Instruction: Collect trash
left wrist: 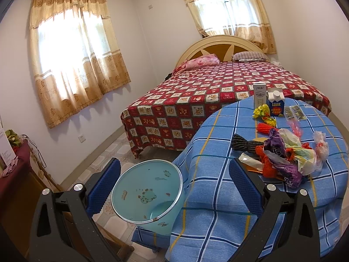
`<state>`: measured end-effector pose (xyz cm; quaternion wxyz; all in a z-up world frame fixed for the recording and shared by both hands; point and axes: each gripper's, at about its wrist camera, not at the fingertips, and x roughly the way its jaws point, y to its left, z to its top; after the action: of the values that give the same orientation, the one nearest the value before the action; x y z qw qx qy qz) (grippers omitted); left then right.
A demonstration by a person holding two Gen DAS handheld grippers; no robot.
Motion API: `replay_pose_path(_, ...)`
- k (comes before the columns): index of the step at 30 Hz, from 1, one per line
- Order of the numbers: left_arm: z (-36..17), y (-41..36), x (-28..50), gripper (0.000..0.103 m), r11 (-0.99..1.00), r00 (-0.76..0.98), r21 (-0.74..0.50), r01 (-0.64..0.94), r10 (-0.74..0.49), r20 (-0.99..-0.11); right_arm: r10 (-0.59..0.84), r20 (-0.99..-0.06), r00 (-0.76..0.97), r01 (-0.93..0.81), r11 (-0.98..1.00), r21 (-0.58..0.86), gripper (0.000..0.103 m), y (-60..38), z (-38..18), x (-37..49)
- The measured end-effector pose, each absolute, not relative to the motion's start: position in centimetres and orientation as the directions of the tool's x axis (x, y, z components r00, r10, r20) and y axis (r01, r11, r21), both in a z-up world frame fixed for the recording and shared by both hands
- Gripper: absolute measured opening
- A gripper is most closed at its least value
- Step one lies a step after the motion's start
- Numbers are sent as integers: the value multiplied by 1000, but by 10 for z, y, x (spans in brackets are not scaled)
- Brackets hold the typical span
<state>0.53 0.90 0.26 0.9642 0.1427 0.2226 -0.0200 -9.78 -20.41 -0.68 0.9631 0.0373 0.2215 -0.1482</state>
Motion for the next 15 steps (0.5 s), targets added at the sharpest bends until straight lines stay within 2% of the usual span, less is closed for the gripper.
replay_pose_path(15,3,11,6,97,959,900,266,102,26,-436,-264,-449,854,298,954,7,98,-206,-14,-96)
